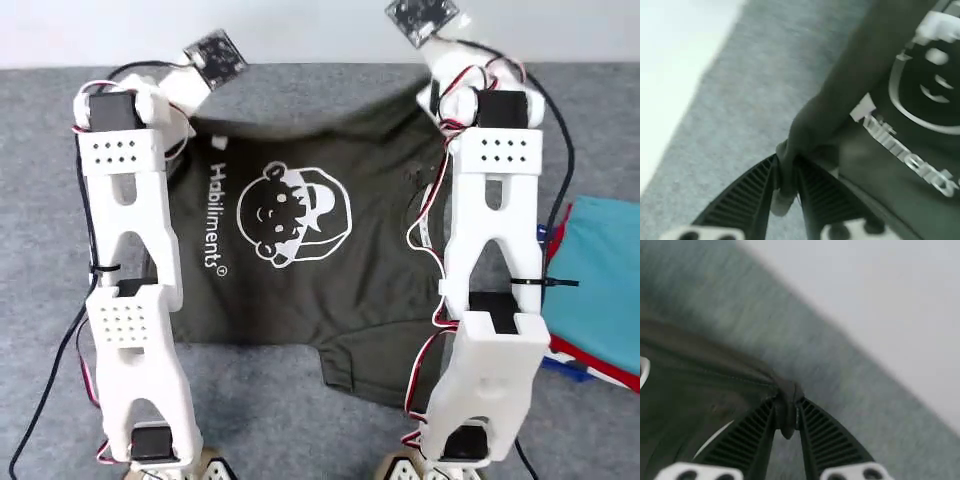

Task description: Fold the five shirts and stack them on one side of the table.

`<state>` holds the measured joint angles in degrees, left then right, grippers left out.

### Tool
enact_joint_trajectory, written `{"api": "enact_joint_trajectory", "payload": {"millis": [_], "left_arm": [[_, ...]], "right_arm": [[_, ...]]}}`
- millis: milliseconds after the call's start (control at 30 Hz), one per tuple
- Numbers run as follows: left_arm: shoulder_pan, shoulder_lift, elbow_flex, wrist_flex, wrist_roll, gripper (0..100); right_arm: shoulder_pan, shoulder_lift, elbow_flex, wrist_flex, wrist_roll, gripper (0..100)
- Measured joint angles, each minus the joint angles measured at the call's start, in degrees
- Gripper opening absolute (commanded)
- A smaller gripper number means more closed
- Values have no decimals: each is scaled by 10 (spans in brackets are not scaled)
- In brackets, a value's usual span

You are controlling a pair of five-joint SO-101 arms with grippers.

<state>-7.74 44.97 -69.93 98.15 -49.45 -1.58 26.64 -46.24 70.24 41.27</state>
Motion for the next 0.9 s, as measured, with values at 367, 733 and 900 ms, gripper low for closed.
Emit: {"api": "enact_joint_trajectory", "payload": {"millis": [367, 733, 900], "left_arm": [[-33, 0, 29, 11, -4, 15], [-25, -140, 317, 11, -61, 16], [-27, -232, 469, 11, -65, 16]], "right_arm": [[0, -76, 0, 253, 0, 10], [0, -160, 103, 304, -24, 10], [-4, -263, 246, 304, -25, 10]]}}
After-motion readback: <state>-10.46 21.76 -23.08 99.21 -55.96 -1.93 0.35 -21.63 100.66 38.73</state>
